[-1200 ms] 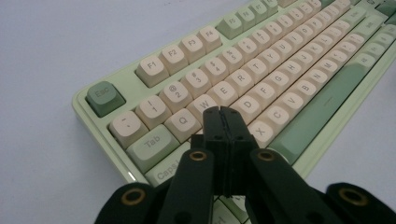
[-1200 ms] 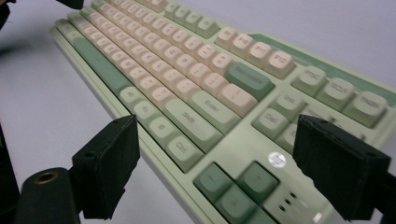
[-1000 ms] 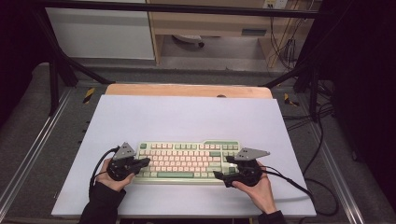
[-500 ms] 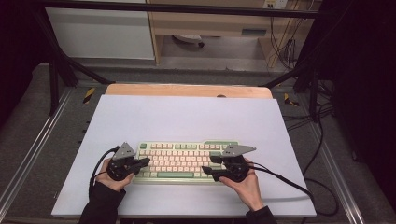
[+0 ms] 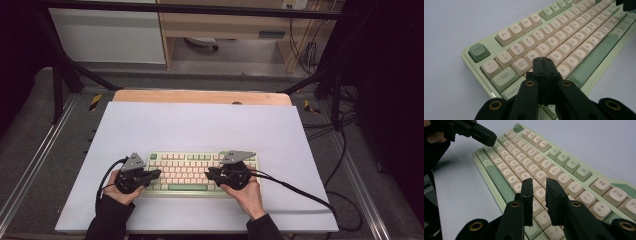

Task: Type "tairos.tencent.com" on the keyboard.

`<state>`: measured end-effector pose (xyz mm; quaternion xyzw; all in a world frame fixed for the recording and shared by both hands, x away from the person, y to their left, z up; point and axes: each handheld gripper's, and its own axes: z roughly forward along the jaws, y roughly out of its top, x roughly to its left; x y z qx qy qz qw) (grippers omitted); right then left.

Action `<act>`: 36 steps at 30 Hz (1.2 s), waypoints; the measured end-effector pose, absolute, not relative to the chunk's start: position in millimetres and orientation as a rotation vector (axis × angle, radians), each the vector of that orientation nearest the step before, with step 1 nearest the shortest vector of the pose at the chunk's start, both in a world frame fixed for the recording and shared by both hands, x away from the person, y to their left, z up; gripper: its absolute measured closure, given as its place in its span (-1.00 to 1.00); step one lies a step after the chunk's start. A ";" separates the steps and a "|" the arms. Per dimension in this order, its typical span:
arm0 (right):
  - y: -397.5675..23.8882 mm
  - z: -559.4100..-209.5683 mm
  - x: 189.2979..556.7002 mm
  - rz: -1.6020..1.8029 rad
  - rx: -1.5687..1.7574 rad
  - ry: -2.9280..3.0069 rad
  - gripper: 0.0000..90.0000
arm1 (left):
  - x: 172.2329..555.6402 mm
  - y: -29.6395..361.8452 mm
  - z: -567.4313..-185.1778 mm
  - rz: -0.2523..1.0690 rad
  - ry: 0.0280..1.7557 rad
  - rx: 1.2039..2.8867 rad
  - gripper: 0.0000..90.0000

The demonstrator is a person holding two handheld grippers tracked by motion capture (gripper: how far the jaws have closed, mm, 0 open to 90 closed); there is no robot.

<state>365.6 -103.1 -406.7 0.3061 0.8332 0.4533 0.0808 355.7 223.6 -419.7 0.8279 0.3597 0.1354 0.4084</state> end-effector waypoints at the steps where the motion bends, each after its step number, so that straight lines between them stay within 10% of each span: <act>1: -100.7 -407.0 366.4 1.347 0.912 2.498 0.74 | 355.7 223.7 -419.6 0.341 0.907 2.085 1.00; 36: -73.0 -431.5 397.3 1.276 0.995 2.502 1.00 | 355.5 223.2 -419.8 0.343 0.902 2.087 0.99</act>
